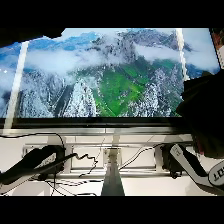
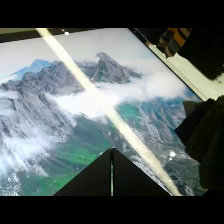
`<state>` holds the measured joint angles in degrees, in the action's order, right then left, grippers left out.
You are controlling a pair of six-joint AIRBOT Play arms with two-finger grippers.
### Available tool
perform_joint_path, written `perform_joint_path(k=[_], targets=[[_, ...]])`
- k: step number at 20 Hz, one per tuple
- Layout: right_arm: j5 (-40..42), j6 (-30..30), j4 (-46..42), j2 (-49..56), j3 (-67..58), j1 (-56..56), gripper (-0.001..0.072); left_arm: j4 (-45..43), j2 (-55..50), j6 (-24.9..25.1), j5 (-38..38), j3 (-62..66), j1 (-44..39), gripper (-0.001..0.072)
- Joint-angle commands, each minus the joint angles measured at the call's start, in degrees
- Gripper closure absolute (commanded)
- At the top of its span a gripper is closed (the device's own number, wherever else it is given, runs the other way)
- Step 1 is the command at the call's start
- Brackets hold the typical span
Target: Fold the clothes and pants, and hang the long-sleeved shirts on hangers.
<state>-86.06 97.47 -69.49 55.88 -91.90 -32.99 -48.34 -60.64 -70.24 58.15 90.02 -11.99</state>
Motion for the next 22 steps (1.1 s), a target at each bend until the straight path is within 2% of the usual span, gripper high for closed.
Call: perform_joint_path(k=[1,5,10,20,22], targets=[[11.0,-0.2,0.5,0.0,-0.1,16.9,0.0699,0.0,0.0,0.0,0.0,0.0,0.1,0.0693],[19.0,-0.9,-2.4,1.7,-0.1,32.1,0.0699,0.0,0.0,0.0,0.0,0.0,0.1,0.0693],[19.8,-1.2,-18.3,9.6,-0.1,46.0,0.0699,0.0,0.0,0.0,0.0,0.0,0.1,0.0693],[19.4,-1.2,-23.1,15.8,-0.1,47.8,0.07,0.0,0.0,0.0,0.0,0.0,0.1,0.0694],[19.4,-1.1,-28.6,15.8,-0.1,49.2,0.0702,0.0,0.0,0.0,0.0,0.0,0.1,0.0694]])
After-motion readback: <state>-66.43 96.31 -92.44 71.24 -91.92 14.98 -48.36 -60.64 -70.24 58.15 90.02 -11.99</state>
